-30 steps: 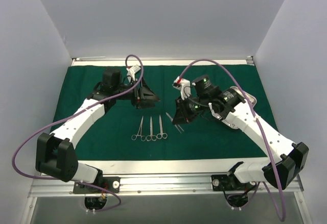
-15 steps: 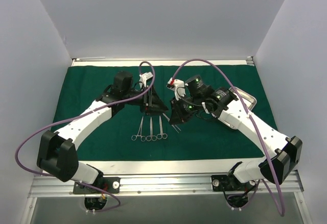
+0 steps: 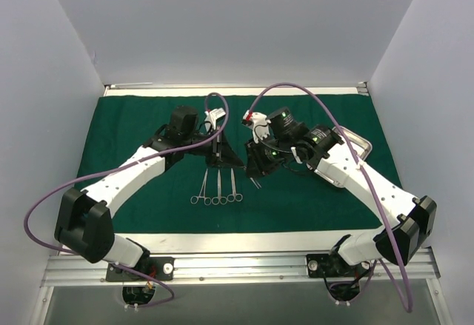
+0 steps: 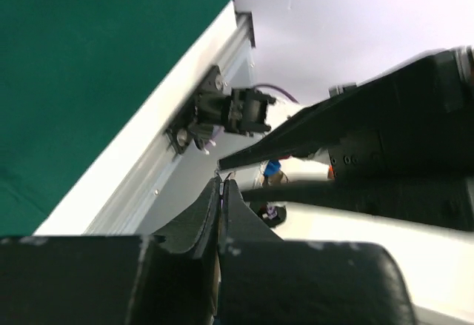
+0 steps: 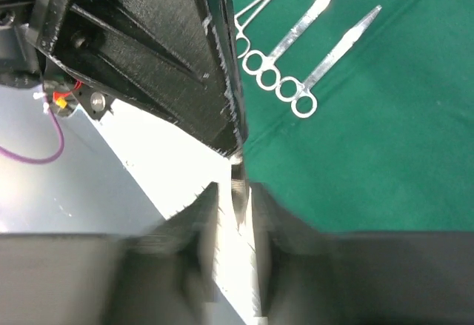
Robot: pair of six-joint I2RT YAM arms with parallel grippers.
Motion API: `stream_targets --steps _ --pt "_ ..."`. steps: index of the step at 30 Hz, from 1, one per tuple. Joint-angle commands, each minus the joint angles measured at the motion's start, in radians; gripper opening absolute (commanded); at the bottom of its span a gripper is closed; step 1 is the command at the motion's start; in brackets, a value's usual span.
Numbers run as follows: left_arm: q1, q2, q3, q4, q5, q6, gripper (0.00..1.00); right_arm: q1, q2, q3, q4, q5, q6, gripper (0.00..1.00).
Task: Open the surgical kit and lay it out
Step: Place the medical item in the surgical kit.
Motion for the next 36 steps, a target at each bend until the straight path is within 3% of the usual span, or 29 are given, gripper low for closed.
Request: stream_targets --steps 1,3,6,7,10,13,17,18,21,26,36 --pt "-0.003 0.022 0.086 0.012 -0.07 0.045 0.02 0.001 -0.023 0.057 -0.032 0.082 0.045 0.29" --pt "0.0 0.026 0.123 0.004 -0.13 0.067 0.02 -0.04 -0.022 0.075 -0.059 0.125 0.086 0.48" --pt "0.011 -0.002 0.162 0.052 -0.292 0.052 0.02 -0.163 0.006 0.143 -0.122 0.121 0.204 0.62" --pt "0.014 -0.014 0.157 0.148 -0.332 0.041 0.02 -0.201 0.02 0.184 -0.138 0.087 0.285 0.63" --pt "0.009 -0.037 0.166 0.302 -0.447 0.065 0.02 -0.315 0.07 0.241 -0.077 -0.067 0.437 0.64" --pt "0.012 -0.005 0.235 0.355 -0.478 0.153 0.02 -0.373 0.122 0.308 0.003 -0.145 0.701 0.64" --pt "0.008 0.006 0.294 0.385 -0.464 0.374 0.02 -0.381 0.153 0.328 0.034 -0.161 1.025 0.58" --pt "0.005 0.0 0.292 0.406 -0.449 0.422 0.02 -0.378 0.147 0.292 0.115 -0.174 1.151 0.57" --pt "-0.009 -0.027 0.265 0.438 -0.382 0.631 0.02 -0.366 0.116 0.241 0.23 -0.171 1.325 0.54" --pt "-0.012 -0.047 0.283 0.305 -0.271 0.963 0.02 -0.363 0.146 0.318 0.152 -0.135 1.335 0.54" --pt "-0.012 -0.062 0.327 0.149 -0.191 1.3 0.02 -0.303 0.202 0.321 0.217 -0.186 1.467 0.53"
